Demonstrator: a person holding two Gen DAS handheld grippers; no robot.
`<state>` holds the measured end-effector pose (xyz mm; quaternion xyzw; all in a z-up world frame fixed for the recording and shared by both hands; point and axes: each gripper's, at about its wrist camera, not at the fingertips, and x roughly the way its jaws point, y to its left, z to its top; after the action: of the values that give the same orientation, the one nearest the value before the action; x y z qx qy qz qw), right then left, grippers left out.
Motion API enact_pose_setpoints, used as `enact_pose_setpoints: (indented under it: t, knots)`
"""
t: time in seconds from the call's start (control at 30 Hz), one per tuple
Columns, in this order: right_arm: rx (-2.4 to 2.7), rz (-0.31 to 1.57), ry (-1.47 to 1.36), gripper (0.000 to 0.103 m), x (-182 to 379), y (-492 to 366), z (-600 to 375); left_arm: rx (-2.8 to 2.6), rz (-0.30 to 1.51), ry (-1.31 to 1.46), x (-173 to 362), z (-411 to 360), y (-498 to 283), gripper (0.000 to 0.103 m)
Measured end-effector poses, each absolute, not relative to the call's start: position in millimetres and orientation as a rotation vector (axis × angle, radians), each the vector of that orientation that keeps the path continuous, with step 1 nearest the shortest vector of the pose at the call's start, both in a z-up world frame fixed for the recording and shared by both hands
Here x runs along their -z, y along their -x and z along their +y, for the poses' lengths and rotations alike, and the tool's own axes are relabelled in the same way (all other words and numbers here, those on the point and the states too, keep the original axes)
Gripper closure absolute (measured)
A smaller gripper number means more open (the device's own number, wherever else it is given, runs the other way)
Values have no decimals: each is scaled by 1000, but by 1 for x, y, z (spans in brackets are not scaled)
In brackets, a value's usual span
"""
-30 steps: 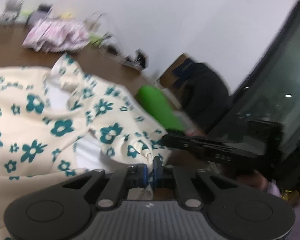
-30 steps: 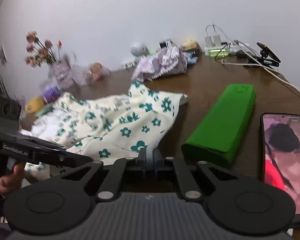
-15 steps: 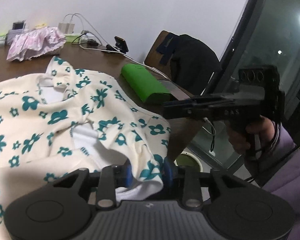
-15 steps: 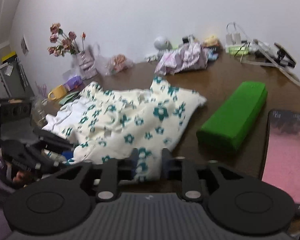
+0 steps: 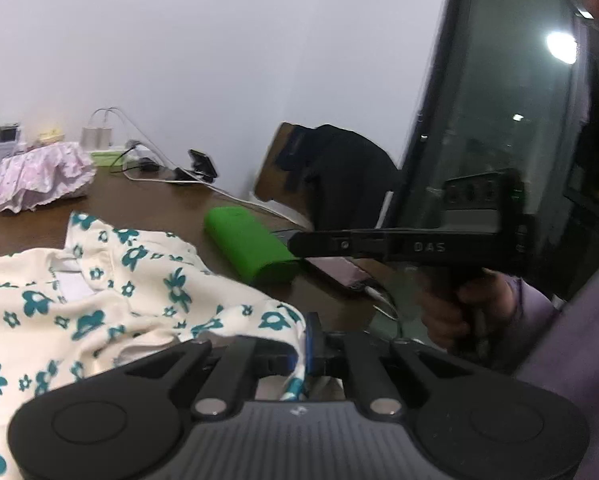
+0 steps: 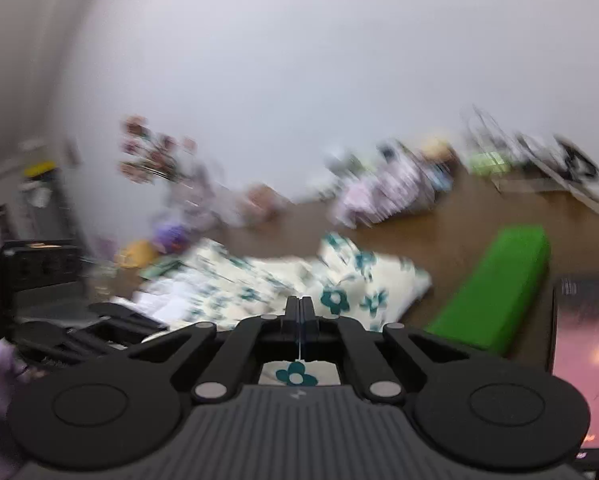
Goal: Fold clothes
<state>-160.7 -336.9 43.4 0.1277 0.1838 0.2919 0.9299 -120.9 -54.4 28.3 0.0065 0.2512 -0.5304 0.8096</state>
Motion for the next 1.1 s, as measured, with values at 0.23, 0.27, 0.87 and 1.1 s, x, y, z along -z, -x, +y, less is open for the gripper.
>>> enact_pose_setpoints:
  t: [0.23, 0.27, 0.87, 1.1]
  knots:
    - [-511, 490, -146, 82, -34, 161, -332, 1098, 683, -123, -9, -67, 119, 61]
    - [-517, 461, -98, 75, -38, 165, -325, 1118, 662, -118, -12, -63, 120, 51]
    - [-572, 618, 58, 69, -18, 139, -253, 694, 633, -303, -47, 85, 110, 30]
    - [-686, 494, 76, 58, -36, 162, -246, 619, 593, -322, -57, 151, 130, 23]
